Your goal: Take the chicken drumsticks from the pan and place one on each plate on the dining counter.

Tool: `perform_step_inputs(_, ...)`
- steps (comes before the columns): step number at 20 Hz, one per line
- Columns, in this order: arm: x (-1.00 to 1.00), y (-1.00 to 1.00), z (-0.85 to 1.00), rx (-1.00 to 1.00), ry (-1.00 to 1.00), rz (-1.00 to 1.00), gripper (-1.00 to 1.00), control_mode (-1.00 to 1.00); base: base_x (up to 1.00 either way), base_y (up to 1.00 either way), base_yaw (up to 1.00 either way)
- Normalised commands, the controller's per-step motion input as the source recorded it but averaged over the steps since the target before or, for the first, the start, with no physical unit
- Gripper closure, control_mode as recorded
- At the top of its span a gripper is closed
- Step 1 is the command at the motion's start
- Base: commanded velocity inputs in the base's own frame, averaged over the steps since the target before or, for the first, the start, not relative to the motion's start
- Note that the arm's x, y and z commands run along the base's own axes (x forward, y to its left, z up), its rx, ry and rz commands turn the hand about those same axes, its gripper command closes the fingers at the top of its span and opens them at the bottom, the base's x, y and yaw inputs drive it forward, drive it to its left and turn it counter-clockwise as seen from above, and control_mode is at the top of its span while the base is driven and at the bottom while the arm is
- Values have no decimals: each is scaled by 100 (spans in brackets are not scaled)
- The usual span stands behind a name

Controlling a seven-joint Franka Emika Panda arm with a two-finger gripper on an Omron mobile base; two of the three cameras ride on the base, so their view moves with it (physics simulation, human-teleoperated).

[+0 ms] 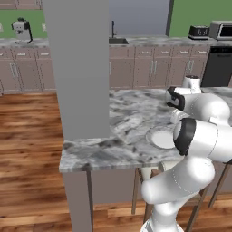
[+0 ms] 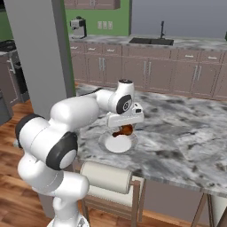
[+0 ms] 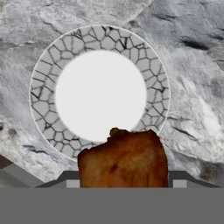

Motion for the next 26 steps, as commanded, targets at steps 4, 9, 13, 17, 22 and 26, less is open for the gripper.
perform_step_inputs(4, 0, 0, 0, 0, 0, 0, 100, 100, 0, 0, 0)
perform_step_inputs(9, 0, 0, 0, 0, 0, 0, 100, 100, 0, 0, 0)
perform_step_inputs(13, 5, 0, -3, 0, 1, -2, 100, -100, 0, 0, 0)
perform_step_inputs(17, 30, 5, -21, -4, 1, -23, 100, -100, 0, 0, 0)
perform_step_inputs(22, 20, 28, -30, 0, 1, -23, 100, -100, 0, 0, 0)
perform_step_inputs(26, 46, 25, -40, 0, 6, -24, 100, -100, 0, 0, 0)
